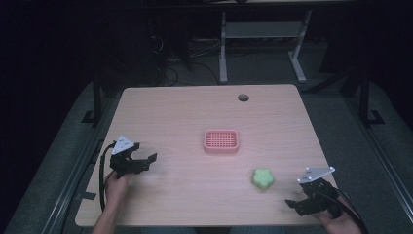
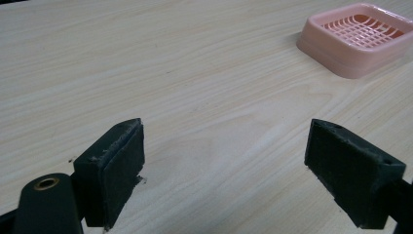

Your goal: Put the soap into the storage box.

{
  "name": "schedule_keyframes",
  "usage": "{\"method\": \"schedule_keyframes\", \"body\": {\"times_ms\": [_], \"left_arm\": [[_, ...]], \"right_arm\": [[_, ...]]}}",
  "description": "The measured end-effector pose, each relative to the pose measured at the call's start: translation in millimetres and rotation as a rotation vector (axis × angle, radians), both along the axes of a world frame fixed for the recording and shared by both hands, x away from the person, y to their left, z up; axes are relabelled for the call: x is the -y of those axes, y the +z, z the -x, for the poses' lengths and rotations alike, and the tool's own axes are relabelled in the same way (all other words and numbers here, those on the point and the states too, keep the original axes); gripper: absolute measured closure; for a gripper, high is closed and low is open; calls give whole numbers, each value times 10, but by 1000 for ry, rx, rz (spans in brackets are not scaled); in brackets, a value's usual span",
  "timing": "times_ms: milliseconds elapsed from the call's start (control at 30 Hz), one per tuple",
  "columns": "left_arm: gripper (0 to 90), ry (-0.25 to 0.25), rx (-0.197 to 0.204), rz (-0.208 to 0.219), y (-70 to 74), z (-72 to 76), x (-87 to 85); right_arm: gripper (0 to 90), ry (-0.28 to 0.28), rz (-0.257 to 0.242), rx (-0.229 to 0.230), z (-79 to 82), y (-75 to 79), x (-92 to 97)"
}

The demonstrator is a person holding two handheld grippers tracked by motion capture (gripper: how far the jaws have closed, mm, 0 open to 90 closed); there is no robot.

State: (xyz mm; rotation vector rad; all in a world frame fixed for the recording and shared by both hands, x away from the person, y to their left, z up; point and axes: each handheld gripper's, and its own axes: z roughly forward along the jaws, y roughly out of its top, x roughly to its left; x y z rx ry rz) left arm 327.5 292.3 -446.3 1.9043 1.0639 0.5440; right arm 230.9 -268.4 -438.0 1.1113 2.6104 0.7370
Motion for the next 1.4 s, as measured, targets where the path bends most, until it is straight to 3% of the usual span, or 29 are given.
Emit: {"method": "schedule_keyframes", "body": {"times_ms": [500, 1400], "left_arm": [[144, 8, -2, -3, -1, -1, -9], [144, 10, 2, -9, 0, -2, -14]], "right_arm": [[187, 41, 22, -16, -114, 204, -140], [187, 116, 82, -63, -434, 332, -543]]}}
